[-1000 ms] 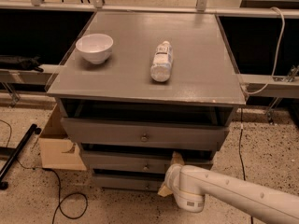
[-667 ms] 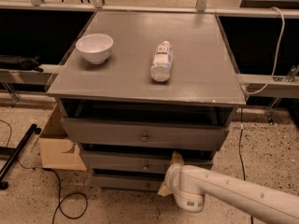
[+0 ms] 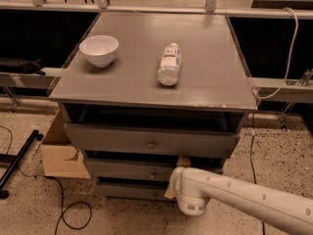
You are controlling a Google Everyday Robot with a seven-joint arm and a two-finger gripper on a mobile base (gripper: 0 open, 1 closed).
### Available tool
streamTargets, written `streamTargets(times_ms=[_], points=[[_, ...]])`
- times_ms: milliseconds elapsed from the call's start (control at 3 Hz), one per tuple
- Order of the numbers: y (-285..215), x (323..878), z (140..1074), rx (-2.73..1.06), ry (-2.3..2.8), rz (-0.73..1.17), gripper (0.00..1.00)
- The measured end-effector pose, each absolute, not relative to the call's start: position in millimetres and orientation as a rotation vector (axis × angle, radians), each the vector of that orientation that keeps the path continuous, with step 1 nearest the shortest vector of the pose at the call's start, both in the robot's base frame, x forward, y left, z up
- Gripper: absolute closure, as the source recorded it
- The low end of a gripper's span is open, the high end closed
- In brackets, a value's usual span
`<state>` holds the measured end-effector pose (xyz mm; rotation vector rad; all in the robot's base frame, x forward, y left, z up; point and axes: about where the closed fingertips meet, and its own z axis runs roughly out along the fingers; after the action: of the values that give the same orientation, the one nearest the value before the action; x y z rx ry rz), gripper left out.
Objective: Open middle drawer
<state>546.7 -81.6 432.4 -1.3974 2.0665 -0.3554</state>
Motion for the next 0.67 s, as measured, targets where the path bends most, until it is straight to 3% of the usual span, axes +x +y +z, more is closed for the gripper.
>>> streamTargets(times_ms=[667], points=[[-83.7, 571.1, 427.0, -1.4, 2.075, -0.43, 0.0]])
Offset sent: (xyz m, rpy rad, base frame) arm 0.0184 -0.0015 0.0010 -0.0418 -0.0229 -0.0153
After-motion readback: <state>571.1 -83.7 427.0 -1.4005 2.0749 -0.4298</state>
